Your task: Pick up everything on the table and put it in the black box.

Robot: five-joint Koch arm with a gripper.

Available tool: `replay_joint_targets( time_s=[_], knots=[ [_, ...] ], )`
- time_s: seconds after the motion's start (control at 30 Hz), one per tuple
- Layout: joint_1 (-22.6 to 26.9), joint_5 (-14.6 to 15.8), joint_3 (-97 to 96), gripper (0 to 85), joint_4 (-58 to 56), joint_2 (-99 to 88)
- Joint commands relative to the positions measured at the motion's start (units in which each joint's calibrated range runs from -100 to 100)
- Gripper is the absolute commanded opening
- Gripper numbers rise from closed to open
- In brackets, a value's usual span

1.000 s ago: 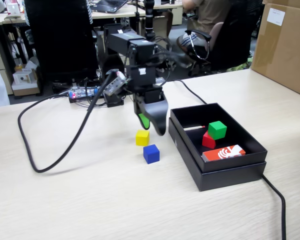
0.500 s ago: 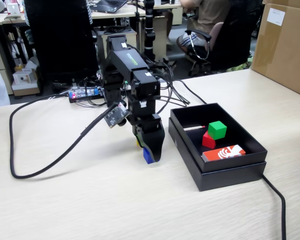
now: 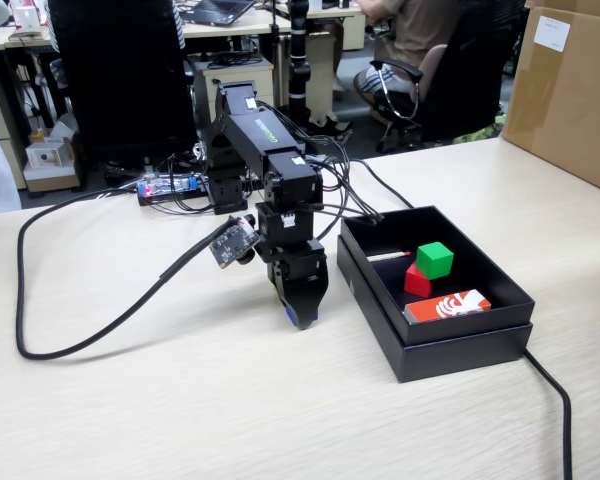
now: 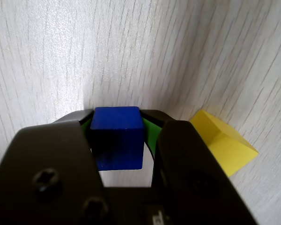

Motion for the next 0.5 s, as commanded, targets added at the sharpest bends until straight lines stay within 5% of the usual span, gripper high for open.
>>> replay_joint_targets(
  time_s=[0.0,0.27,0.47],
  knots=[
    [0.0,0.2,3.5,8.0,0.3,-9.7],
    [4.7,0.3,3.4,8.1,0.2,-30.8],
    [12.7,4.7,5.5,8.1,0.2,-30.9]
  ],
)
